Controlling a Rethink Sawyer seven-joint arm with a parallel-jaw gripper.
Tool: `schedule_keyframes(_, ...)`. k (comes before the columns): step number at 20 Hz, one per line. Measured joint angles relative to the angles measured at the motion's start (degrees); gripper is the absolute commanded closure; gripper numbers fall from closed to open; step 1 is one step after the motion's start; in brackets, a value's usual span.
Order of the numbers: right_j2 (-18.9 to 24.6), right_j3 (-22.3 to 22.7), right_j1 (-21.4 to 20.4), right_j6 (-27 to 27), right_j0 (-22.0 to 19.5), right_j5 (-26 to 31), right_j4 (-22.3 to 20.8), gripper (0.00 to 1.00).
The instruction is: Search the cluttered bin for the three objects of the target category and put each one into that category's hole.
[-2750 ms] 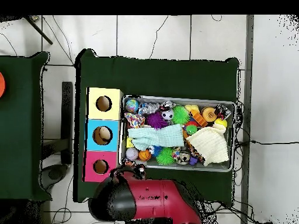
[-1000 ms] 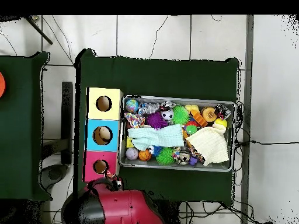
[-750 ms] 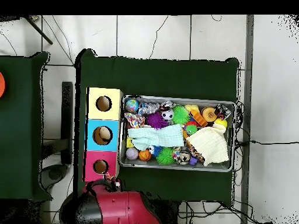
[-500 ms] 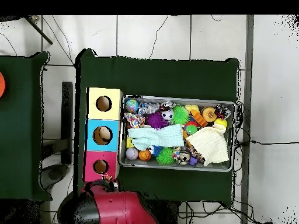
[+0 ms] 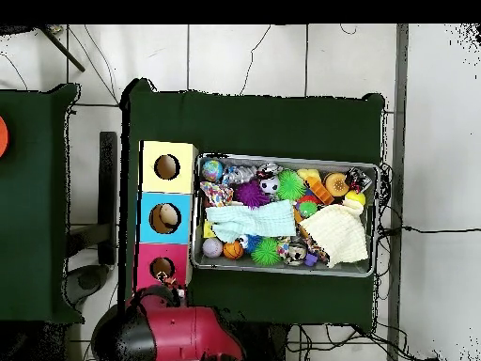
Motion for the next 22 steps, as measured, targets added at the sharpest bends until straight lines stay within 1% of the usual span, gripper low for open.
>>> schedule_keyframes(3, -0.2, 0.0, 1.6, 0.0, 0.5, -1.3, 0.9, 1.0)
schedule_keyframes(8, -0.6, 0.0, 2.8, 0.0, 0.9, -1.3, 1.9, 1.0)
schedule_keyframes(17, -2.1, 0.0, 4.7, 0.0, 2.7, -1.5, 3.8, 1.0)
schedule_keyframes(22, -3.1, -0.1, 5.0, 0.0, 3.9, -2.3, 4.6, 1.0)
